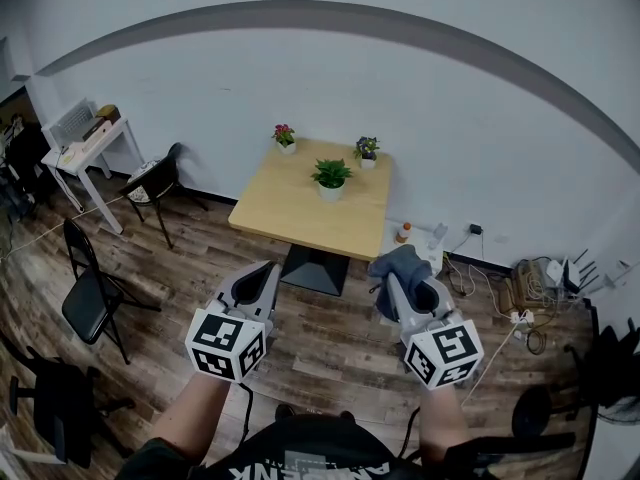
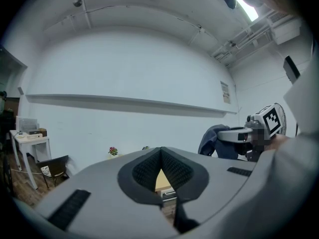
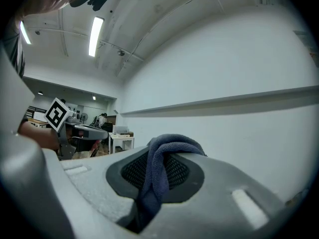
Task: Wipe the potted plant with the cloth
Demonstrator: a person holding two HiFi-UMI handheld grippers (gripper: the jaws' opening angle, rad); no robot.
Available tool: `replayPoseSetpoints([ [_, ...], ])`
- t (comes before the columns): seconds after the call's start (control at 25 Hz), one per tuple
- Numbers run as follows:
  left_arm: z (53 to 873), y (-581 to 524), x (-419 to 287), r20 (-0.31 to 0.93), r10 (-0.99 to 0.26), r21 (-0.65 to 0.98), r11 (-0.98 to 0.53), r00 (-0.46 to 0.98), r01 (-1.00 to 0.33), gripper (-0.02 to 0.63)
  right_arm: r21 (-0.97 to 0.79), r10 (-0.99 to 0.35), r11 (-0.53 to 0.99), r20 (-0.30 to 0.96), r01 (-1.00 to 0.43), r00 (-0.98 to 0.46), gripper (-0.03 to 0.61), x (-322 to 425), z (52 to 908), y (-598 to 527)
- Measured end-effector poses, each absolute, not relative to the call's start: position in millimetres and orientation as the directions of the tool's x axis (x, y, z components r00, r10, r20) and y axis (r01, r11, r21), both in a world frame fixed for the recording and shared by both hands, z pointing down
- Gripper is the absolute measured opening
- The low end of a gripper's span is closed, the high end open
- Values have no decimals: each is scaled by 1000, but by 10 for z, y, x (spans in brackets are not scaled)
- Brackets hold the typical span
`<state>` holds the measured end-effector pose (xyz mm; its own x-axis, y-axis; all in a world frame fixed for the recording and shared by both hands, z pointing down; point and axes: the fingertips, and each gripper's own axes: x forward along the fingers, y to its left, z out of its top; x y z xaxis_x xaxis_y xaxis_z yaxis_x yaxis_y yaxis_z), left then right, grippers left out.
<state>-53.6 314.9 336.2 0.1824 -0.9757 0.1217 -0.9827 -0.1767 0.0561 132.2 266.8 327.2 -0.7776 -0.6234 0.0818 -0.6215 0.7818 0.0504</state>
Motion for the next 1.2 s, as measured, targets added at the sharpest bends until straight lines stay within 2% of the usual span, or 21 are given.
replayPoseSetpoints([
  [0.6, 3567, 2999, -1026, 114, -963, 99, -233, 243, -968, 2, 68, -640, 768, 88, -636, -763, 51, 791, 3414, 2603],
  [1.2, 3565, 1622, -1349, 150, -976, 56, -150, 157, -987, 2, 49, -579, 815, 52, -577, -813, 51, 462, 3358, 964],
])
